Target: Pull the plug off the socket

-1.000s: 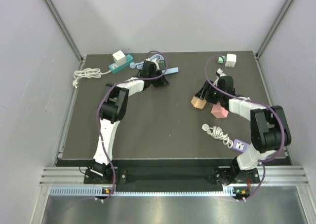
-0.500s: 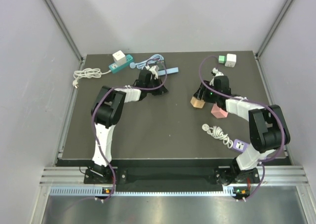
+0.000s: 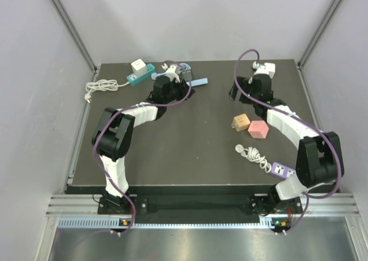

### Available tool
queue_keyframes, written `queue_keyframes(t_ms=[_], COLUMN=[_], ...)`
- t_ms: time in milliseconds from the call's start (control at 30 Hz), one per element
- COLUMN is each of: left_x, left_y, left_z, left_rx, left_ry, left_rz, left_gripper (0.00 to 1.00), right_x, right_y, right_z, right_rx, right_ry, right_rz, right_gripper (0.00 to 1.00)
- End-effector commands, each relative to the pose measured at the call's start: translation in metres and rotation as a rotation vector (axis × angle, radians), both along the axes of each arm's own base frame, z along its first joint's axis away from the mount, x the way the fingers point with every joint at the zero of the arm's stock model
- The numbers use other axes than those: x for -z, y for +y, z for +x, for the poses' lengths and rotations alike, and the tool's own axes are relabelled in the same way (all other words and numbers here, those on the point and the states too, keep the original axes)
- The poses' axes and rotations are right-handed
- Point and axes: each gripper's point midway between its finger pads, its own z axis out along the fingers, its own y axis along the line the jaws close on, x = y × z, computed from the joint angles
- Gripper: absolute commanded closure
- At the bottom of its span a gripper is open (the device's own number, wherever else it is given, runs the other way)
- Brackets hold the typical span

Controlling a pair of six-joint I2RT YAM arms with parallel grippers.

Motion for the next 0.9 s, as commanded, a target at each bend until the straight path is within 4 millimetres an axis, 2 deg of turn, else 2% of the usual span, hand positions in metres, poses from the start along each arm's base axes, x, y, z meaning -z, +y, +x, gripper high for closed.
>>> queue_keyframes(t_ms=[0,33,67,100,133,167,200,233,267,300,333,367,400,467,500,533,567,600,633,667,700,767,800,867], left_x=[-0.064,-0.065,-0.064,-0.076,-0.072,-0.074,-0.084,-0.076,-0.077,-0.083,-0.073,-0.071,-0.073,-0.060,-0.062,-0.052,-0.050,-0.050,-0.044,-0.041,-0.037,-0.034,-0.032,-0.029], left_y=[0.010,0.013,0.018,0.023,0.026,0.031,0.033,0.036,0.042,0.042,0.044,0.049,0.049,0.048,0.048,0.047,0.047,0.048,0.048,0.050,0.051,0.053,0.053,0.055], left_z=[0.031,0.036,0.042,0.052,0.059,0.065,0.073,0.080,0.087,0.093,0.098,0.103,0.108,0.113,0.117,0.121,0.123,0.126,0.127,0.129,0.129,0.128,0.128,0.128], left_rx=[-0.088,-0.105,-0.132,-0.172,-0.179,-0.192,-0.207,-0.218,-0.233,-0.226,-0.229,-0.236,-0.236,-0.226,-0.229,-0.231,-0.234,-0.244,-0.251,-0.263,-0.271,-0.279,-0.279,-0.286], left_ry=[-0.165,-0.169,-0.157,-0.178,-0.180,-0.188,-0.212,-0.200,-0.202,-0.212,-0.190,-0.188,-0.197,-0.186,-0.195,-0.183,-0.183,-0.184,-0.178,-0.177,-0.171,-0.177,-0.177,-0.169], left_rz=[-0.030,-0.021,-0.005,-0.001,0.013,0.015,0.009,0.013,0.009,-0.006,-0.014,-0.022,-0.033,-0.027,-0.026,-0.017,-0.017,-0.019,-0.022,-0.020,-0.017,-0.018,-0.013,0.004], left_gripper=[0.71,0.71,0.72,0.72,0.73,0.73,0.73,0.74,0.76,0.79,0.81,0.84,0.84,0.85,0.85,0.85,0.86,0.86,0.86,0.87,0.87,0.87,0.87,0.88], right_x=[-0.043,-0.051,-0.076,-0.055,-0.056,-0.085,-0.061,-0.063,-0.085,-0.061,-0.060,-0.072,-0.054,-0.051,-0.036,-0.031,-0.038,-0.018,-0.013,-0.023,-0.004,0.003,0.017,0.022], right_y=[0.023,0.032,0.047,0.057,0.068,0.084,0.096,0.105,0.120,0.129,0.138,0.149,0.155,0.170,0.174,0.178,0.183,0.186,0.188,0.193,0.195,0.199,0.199,0.199], right_z=[0.049,0.063,0.079,0.095,0.106,0.123,0.137,0.147,0.159,0.169,0.174,0.181,0.187,0.190,0.193,0.195,0.200,0.204,0.207,0.212,0.215,0.218,0.219,0.219], right_rx=[-0.004,-0.007,-0.016,-0.025,-0.032,-0.049,-0.059,-0.063,-0.084,-0.098,-0.110,-0.133,-0.134,-0.172,-0.175,-0.184,-0.193,-0.195,-0.199,-0.207,-0.205,-0.206,-0.201,-0.194], right_ry=[-0.155,-0.196,-0.252,-0.222,-0.230,-0.293,-0.262,-0.273,-0.321,-0.290,-0.292,-0.320,-0.300,-0.308,-0.295,-0.292,-0.310,-0.281,-0.271,-0.290,-0.260,-0.245,-0.221,-0.195], right_rz=[0.029,0.055,0.079,0.080,0.097,0.127,0.122,0.138,0.171,0.178,0.211,0.238,0.240,0.260,0.257,0.254,0.261,0.251,0.251,0.263,0.262,0.270,0.269,0.269], right_gripper=[0.00,0.00,0.03,0.06,0.10,0.13,0.14,0.17,0.20,0.25,0.31,0.44,0.49,0.58,0.60,0.61,0.63,0.66,0.69,0.70,0.71,0.72,0.73,0.74])
